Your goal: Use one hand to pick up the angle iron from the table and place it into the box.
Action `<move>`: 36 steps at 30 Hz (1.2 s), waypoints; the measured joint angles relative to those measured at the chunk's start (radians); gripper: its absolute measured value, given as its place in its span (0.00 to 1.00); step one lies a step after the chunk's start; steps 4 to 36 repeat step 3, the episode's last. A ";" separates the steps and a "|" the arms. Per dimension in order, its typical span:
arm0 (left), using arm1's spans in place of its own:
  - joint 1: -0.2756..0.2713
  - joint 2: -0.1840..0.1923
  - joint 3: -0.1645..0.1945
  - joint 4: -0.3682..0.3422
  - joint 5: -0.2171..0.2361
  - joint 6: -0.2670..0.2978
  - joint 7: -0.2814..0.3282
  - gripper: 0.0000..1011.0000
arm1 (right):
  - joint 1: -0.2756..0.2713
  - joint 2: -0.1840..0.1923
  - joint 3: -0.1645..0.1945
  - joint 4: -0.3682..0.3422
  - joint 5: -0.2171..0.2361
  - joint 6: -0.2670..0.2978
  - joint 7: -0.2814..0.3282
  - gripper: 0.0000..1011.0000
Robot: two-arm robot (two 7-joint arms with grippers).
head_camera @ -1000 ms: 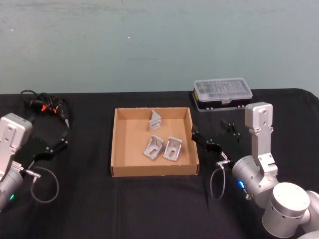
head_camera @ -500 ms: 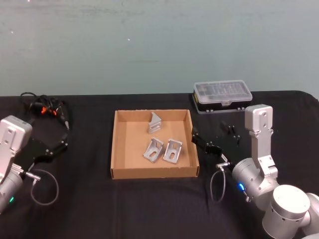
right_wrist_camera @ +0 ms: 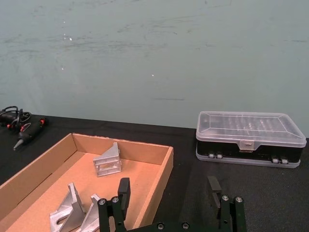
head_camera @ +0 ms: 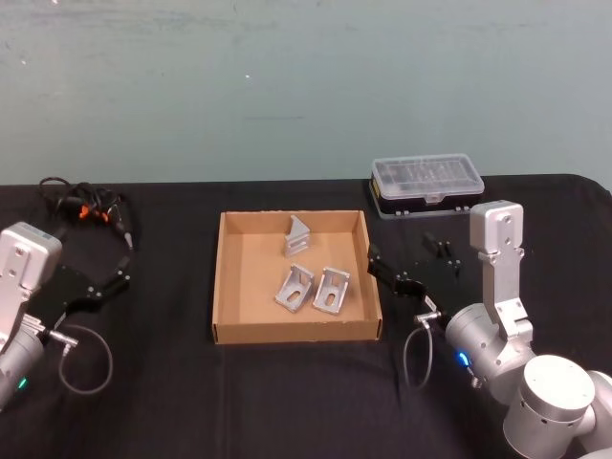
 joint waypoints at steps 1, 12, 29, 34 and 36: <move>0.000 0.000 0.000 0.000 0.000 0.000 0.000 0.99 | 0.000 0.000 0.000 0.000 0.000 0.000 0.000 0.99; 0.000 0.000 0.000 0.000 0.000 0.000 0.000 0.99 | 0.000 0.000 0.000 0.000 0.000 0.000 0.000 0.99; 0.000 0.000 0.000 0.000 0.000 0.000 0.000 0.99 | 0.000 0.000 0.000 0.000 0.000 0.000 0.000 0.99; 0.000 0.000 0.000 0.000 0.000 0.000 0.000 0.99 | 0.000 0.000 0.000 0.000 0.000 0.000 0.000 0.99; 0.000 0.000 0.000 0.000 0.000 0.000 0.000 0.99 | 0.000 0.000 0.000 0.000 0.000 0.000 0.000 0.99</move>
